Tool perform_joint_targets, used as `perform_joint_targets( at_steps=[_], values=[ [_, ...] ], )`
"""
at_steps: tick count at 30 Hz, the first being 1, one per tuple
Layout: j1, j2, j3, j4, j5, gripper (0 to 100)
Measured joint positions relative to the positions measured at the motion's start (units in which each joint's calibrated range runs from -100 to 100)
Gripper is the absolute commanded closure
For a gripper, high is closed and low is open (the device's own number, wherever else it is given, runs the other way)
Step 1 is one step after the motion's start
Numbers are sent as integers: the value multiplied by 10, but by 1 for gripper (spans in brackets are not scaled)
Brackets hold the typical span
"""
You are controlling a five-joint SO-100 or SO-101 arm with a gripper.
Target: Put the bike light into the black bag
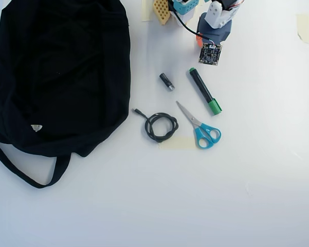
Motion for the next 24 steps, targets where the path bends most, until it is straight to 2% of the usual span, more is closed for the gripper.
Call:
perform_joint_targets(
  at_steps=[24],
  values=[
    [-10,0,-57,0,-2,98]
  ],
)
